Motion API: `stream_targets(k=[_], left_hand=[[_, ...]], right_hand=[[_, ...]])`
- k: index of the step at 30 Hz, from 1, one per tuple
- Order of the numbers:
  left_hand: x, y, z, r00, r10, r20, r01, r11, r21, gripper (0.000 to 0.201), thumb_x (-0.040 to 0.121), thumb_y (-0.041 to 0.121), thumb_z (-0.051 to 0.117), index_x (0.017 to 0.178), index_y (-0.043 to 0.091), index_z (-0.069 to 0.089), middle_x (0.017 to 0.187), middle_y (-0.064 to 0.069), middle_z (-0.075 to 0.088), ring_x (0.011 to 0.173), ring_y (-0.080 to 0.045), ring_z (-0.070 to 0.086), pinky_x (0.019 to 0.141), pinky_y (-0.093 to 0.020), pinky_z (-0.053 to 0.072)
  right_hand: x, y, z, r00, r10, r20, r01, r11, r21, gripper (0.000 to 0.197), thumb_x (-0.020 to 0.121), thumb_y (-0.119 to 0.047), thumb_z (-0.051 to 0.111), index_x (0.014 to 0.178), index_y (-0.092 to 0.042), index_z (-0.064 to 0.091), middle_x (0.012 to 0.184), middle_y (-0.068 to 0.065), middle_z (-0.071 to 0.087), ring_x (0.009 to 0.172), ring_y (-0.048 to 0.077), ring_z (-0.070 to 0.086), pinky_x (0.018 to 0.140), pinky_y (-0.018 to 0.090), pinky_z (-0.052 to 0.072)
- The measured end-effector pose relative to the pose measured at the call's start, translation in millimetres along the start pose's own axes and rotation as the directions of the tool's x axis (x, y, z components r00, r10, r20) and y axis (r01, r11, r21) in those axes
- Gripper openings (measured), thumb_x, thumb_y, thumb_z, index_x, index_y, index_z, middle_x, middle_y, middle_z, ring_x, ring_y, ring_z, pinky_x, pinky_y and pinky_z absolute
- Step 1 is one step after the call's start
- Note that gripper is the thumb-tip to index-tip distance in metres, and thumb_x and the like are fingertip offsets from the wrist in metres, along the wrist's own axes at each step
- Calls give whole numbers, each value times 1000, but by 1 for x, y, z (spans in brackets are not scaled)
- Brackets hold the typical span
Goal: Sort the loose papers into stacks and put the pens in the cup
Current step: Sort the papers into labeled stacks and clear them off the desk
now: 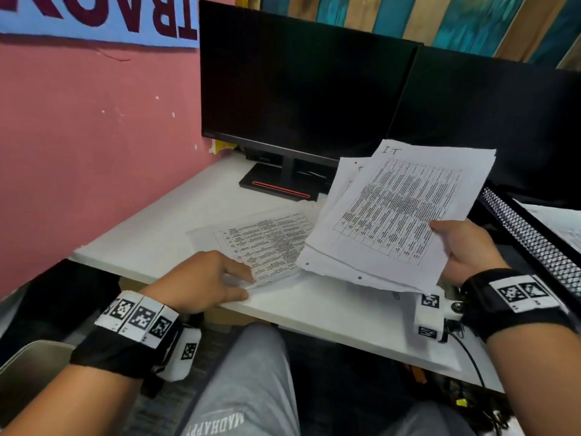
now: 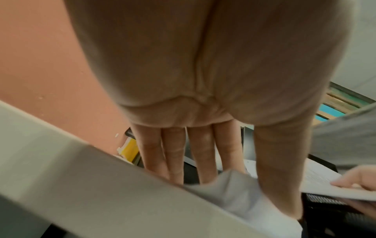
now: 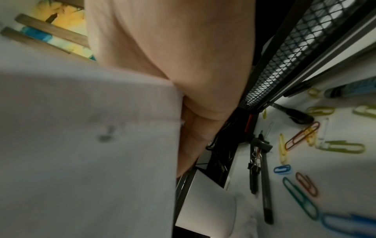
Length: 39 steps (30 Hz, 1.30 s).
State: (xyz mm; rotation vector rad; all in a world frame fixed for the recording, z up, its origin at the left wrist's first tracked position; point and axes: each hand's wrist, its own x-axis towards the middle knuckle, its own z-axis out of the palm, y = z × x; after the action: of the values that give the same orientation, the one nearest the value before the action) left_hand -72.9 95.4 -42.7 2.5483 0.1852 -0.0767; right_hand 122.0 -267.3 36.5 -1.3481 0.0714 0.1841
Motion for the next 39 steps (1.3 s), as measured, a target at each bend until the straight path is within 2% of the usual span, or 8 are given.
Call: stream_targets(k=[8, 13, 18, 22, 26, 29, 34, 39], left_hand=[[-2, -5, -4, 964, -126, -234, 71, 971, -227, 5, 84, 31, 84, 78, 31, 84, 81, 15, 80, 83, -5, 73, 87, -36, 60], [0, -8, -3, 942, -168, -290, 8, 877, -480, 29, 84, 33, 84, 69, 9, 75, 72, -4, 76, 69, -10, 69, 76, -35, 51], [-3, -16, -11, 895, -292, -336, 1, 756, -654, 29, 99, 20, 66, 72, 12, 70, 58, 11, 61, 52, -4, 53, 62, -31, 37], [-2, -26, -20, 787, -375, -490, -9, 787, -617, 25, 104, 23, 56, 84, 13, 68, 78, -2, 63, 71, -21, 55, 65, -33, 39], [-1, -26, -28, 630, -391, -671, -91, 821, -563, 18, 108, 24, 48, 102, 18, 63, 92, -2, 64, 85, -22, 56, 73, -36, 41], [-2, -13, -28, 549, -339, -764, -186, 841, -508, 15, 108, 25, 47, 104, 23, 62, 84, 5, 60, 73, -15, 53, 70, -34, 41], [-9, 41, 0, 706, -64, -705, -282, 888, -363, 21, 109, 24, 45, 116, 33, 63, 88, 10, 69, 49, 0, 55, 49, -15, 39], [-4, 61, 47, 879, 155, -452, -288, 926, -243, 33, 109, 24, 45, 131, 43, 61, 97, 3, 77, 68, -21, 69, 72, -32, 53]], right_hand=[[-5, 14, 22, 999, 38, 2, -38, 998, -45, 39, 104, 3, 46, 127, -19, 68, 117, 16, 79, 101, 41, 77, 90, 63, 59], [-7, 19, 36, 999, 35, 41, -31, 996, -82, 42, 105, 5, 45, 136, -15, 65, 122, 19, 76, 108, 41, 75, 97, 63, 56], [-2, 21, 35, 1000, 21, -12, -21, 999, -38, 40, 105, 3, 44, 134, -16, 64, 122, 17, 75, 109, 41, 74, 97, 62, 56], [7, 22, 22, 996, 24, -84, -27, 999, -37, 27, 101, -2, 52, 112, -10, 75, 112, 20, 78, 103, 40, 75, 97, 65, 56], [11, 24, 20, 995, 8, -102, -9, 1000, -9, 45, 99, -5, 55, 143, 3, 55, 100, 14, 70, 86, 30, 70, 69, 41, 65], [4, 26, 27, 999, 42, -5, -42, 999, 5, 35, 102, 0, 50, 132, -4, 65, 118, 21, 76, 102, 40, 76, 87, 55, 62], [-24, 45, 66, 991, 50, 121, -56, 997, 46, 39, 105, 5, 41, 128, -16, 64, 121, 17, 76, 105, 38, 76, 88, 58, 62], [-26, 82, 92, 988, 125, 90, -128, 991, 28, 25, 108, -16, 50, 123, -9, 69, 113, 18, 79, 103, 39, 77, 96, 60, 58]])
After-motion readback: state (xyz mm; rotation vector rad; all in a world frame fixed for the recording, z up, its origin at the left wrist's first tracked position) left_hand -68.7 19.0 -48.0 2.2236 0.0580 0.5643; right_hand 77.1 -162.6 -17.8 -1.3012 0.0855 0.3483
